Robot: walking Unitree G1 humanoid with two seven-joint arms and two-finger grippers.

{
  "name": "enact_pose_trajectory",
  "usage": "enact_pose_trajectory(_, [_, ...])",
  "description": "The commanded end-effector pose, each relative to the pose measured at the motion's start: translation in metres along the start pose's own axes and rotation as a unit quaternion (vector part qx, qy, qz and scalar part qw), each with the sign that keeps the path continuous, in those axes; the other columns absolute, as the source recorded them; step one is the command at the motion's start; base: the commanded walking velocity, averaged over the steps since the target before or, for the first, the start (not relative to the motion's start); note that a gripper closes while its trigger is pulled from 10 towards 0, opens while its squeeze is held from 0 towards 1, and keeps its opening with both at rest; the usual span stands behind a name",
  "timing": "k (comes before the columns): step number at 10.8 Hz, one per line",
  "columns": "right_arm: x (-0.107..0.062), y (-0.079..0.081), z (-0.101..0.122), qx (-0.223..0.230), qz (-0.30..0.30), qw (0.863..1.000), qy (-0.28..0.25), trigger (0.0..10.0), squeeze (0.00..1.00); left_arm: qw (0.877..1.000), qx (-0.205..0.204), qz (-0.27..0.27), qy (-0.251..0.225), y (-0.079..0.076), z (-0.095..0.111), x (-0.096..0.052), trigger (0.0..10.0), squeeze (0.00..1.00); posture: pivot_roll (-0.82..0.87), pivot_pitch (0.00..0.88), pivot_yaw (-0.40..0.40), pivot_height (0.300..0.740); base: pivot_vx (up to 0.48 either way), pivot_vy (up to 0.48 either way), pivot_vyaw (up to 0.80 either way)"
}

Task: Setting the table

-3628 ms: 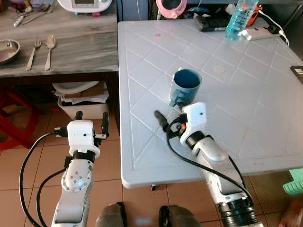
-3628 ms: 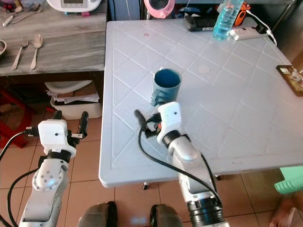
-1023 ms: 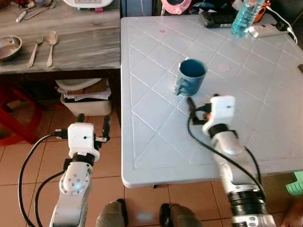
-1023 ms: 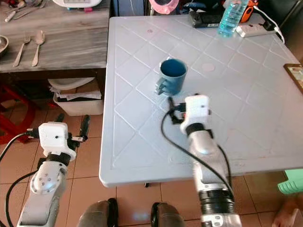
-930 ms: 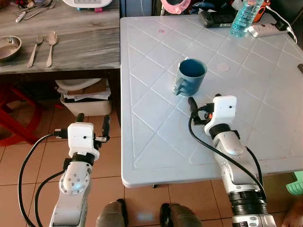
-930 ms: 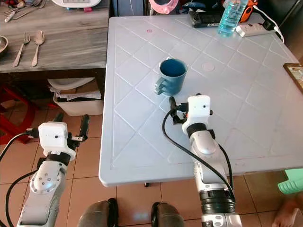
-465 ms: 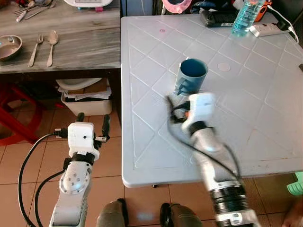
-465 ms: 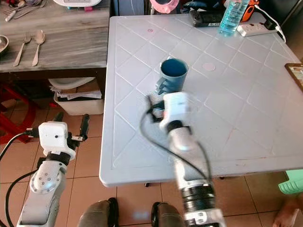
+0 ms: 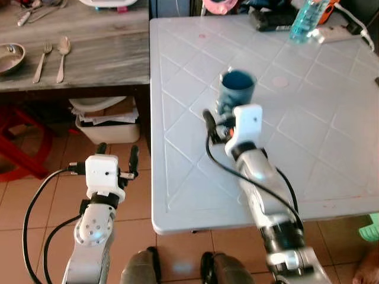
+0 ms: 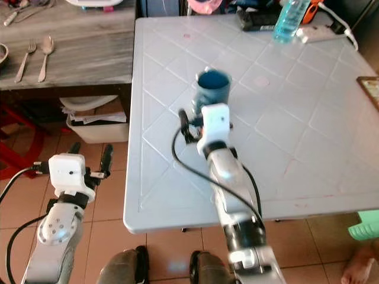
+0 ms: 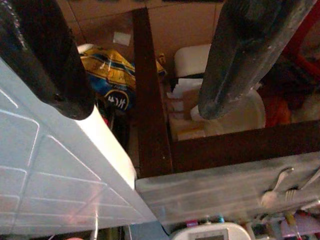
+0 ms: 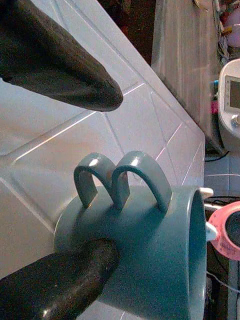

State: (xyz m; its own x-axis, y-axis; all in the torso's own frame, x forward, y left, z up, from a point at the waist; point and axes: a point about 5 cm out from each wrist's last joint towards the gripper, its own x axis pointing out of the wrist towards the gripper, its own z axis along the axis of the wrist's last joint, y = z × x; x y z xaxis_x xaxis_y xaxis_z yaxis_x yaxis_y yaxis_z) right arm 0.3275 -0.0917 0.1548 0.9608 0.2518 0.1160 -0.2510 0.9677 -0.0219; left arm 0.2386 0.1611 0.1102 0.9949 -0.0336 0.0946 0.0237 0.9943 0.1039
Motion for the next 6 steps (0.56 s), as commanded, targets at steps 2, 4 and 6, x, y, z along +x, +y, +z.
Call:
enact_pose_trajectory(2, [0.004,-0.002,0.0,-0.002,-0.006,1.0,-0.002,7.7,0.0,1.0,0.003,-0.006,0.004,0.001,0.001,-0.004,10.0,0.0,0.05,0.219,0.002,0.74,0.0,0.0,0.0])
enact_pose_trajectory(4, [0.003,-0.003,-0.002,-0.002,-0.006,1.0,-0.003,9.8,0.0,1.0,0.002,-0.005,0.006,0.0,0.001,-0.006,10.0,0.0,0.05,0.22,-0.001,0.74,0.0,0.0,0.0])
enact_pose_trajectory(6, [-0.005,-0.014,-0.006,-0.005,-0.022,1.0,0.001,10.0,0.0,1.0,0.002,-0.007,0.007,0.001,0.001,-0.005,10.0,0.0,0.05,0.221,0.006,0.74,0.0,0.0,0.0])
